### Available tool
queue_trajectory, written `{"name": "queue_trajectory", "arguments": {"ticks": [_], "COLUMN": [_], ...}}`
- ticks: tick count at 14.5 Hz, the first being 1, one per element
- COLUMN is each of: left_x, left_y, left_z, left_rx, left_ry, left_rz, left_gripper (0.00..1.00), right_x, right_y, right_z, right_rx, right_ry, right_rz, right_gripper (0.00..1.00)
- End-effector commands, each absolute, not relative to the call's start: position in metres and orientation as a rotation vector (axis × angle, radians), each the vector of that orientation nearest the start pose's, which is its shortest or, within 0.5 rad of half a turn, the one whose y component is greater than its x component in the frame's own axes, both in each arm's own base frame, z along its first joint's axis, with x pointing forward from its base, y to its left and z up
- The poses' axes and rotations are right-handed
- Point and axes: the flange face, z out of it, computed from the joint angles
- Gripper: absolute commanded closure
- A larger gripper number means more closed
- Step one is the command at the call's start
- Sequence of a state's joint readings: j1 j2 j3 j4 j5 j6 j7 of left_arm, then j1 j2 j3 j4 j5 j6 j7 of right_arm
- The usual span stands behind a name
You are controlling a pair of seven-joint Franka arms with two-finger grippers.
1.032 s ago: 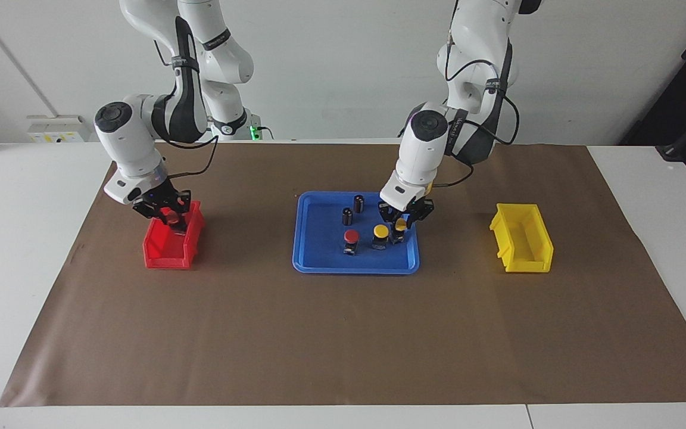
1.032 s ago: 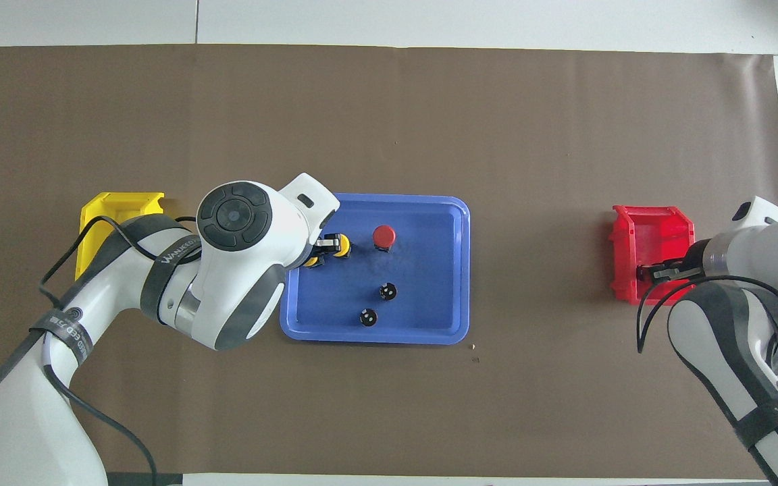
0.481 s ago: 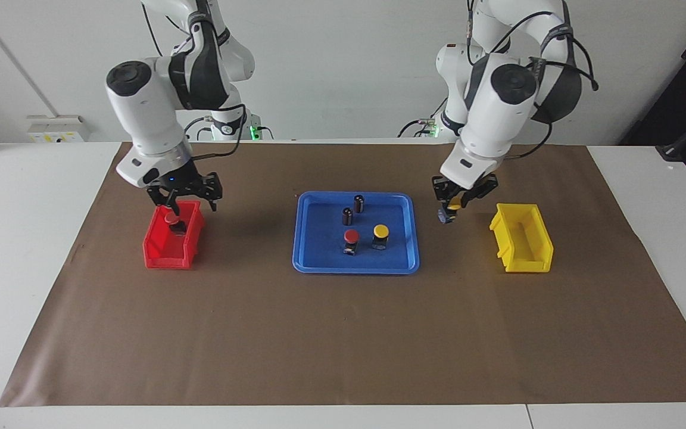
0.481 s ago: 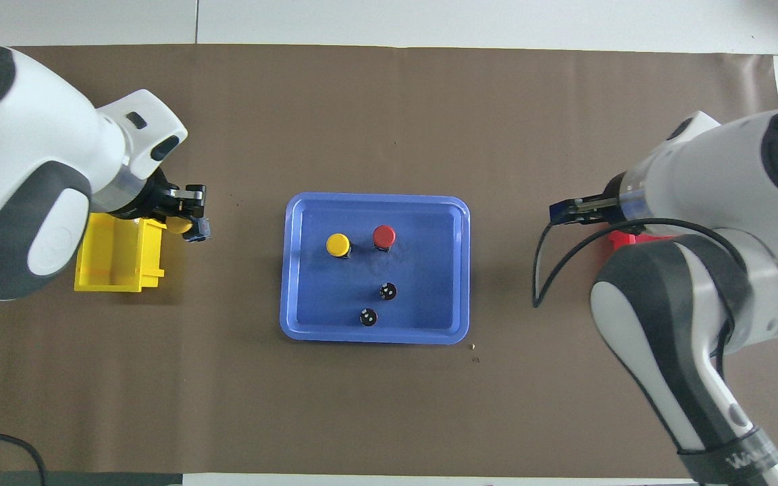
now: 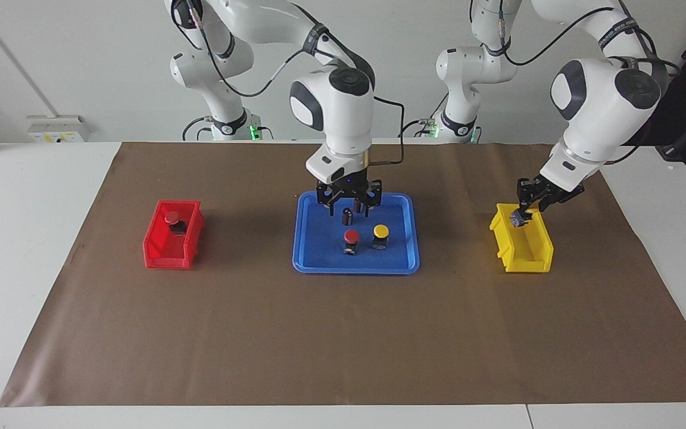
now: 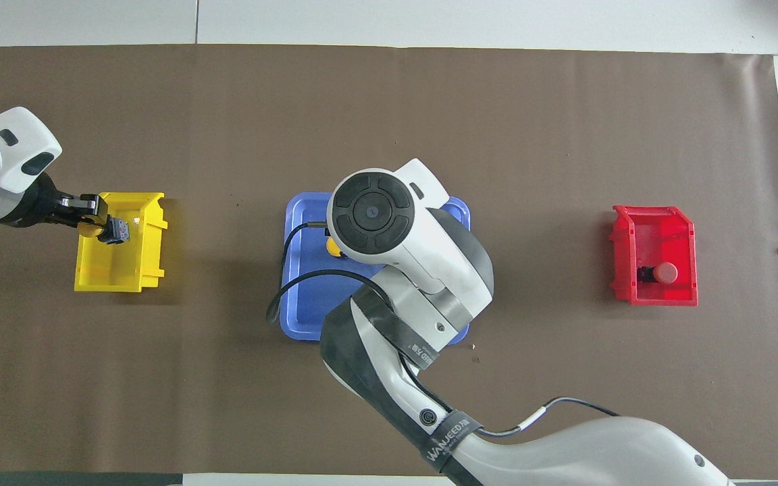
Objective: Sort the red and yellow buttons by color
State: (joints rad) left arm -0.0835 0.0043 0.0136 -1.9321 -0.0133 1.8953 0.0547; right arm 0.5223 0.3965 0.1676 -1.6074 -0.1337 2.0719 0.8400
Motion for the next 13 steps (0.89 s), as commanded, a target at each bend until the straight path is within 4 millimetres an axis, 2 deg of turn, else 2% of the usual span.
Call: {"name": "queue_trajectory", "arguments": {"ticks": [1, 4, 7, 9, 11, 13], "left_x": [0.536, 0.532, 0.522, 0.521, 0.517, 0.513], "left_y": [-0.025, -0.024, -0.005, -0.001, -0.001, -0.001], "left_z": [0.466, 0.434, 0.397, 0.392, 0.388, 0.385], "left_rx": [-3.154, -3.15, -3.146, -3.146, -3.147, -3.147], "left_ry": [0.219, 0.218, 0.24, 0.234, 0.232, 0.234], "left_rz": [0.023, -0.008, -0.033, -0.04, -0.024, -0.014], "left_gripper": [0.99, 0.99, 0.99, 0.99, 0.99, 0.99], "right_x": [0.54, 0.539, 0.535, 0.533, 0.534, 0.539], "right_y": [0.404, 0.403, 0.402, 0.401, 0.402, 0.398], "right_z": [0.389, 0.369, 0.354, 0.35, 0.351, 0.356], "right_rx": [-3.126, -3.135, -3.138, -3.14, -3.133, -3.134], "right_ry": [0.184, 0.16, 0.139, 0.134, 0.133, 0.139], "right_rz": [-0.164, -0.182, -0.193, -0.189, -0.198, -0.2], "right_gripper": [0.2, 0.23, 0.26, 0.28, 0.39, 0.64]}}
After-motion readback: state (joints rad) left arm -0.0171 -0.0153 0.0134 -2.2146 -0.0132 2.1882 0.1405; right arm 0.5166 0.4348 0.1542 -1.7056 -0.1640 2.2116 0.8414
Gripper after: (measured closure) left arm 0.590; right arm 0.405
